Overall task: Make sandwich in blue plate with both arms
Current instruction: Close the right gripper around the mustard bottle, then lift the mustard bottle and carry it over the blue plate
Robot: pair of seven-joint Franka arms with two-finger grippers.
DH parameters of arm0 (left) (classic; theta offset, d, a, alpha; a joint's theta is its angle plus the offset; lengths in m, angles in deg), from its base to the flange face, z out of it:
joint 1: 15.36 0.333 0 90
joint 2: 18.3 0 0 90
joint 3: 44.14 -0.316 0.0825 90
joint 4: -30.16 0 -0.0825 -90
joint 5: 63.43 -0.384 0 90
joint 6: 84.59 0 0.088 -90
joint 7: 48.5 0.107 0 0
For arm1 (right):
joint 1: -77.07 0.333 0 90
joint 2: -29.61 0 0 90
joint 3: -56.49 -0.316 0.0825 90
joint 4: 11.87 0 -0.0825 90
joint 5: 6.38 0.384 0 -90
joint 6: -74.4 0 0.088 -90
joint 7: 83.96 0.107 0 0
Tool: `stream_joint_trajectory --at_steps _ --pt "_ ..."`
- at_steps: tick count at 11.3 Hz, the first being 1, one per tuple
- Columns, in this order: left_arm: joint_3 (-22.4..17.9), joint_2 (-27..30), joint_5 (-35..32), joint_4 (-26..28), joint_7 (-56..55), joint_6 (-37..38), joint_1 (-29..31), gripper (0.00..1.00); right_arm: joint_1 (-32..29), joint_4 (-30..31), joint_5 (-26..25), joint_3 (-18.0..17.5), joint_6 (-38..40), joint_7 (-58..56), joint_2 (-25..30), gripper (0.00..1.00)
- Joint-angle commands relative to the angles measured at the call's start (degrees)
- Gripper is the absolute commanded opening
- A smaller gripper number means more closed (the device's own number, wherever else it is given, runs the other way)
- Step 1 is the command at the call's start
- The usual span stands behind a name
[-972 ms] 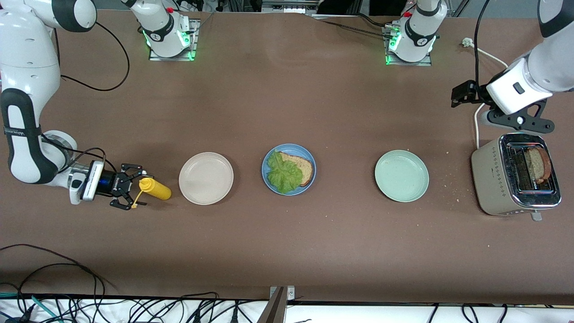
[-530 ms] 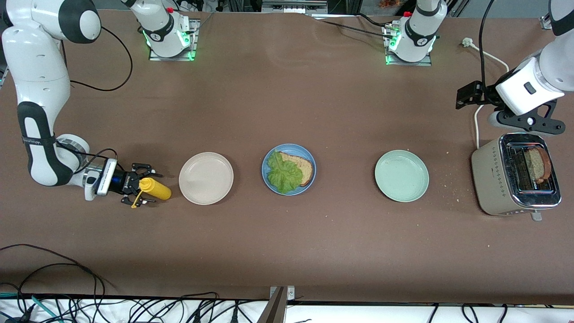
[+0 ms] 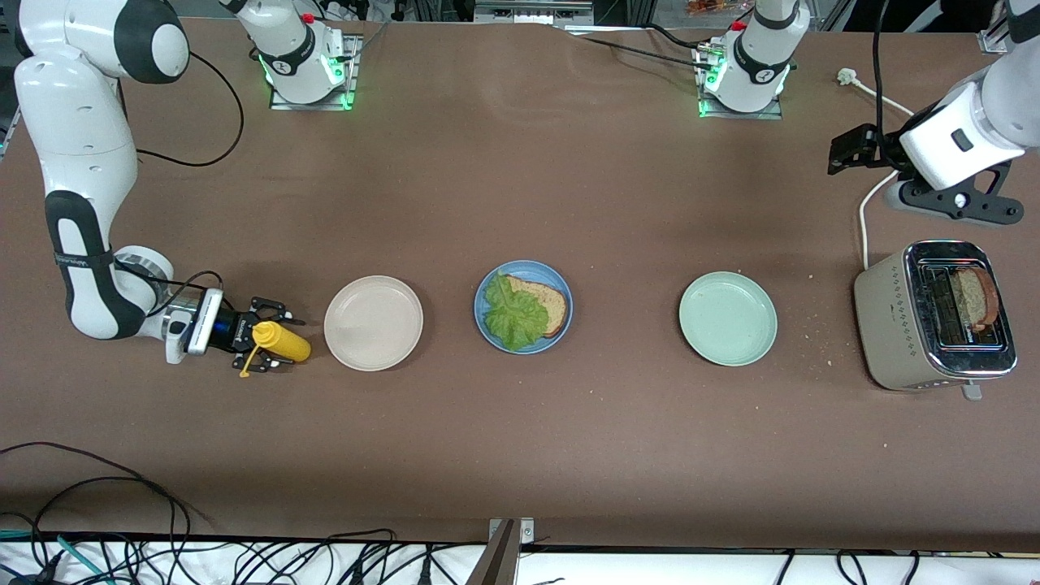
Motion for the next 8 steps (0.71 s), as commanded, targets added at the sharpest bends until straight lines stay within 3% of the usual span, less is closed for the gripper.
stream_joint_trajectory --at_steps 1,4,8 --pt "0.17 0.73 0.82 -0.01 0.28 -0.59 0.27 1.00 0.91 -2.11 0.80 -0.10 -1.65 -0.54 -0.83 0.19" --pt "-0.18 -1.74 -1.27 -0.27 0.28 -3.48 0.27 1.00 2.05 -4.31 -1.73 -0.01 -4.97 1.21 0.13 0.00" --pt "-0.27 -1.74 -3.14 -0.27 -0.16 -5.43 0.45 1.00 5.21 -3.61 -14.99 0.08 -11.65 16.82 6.89 0.00"
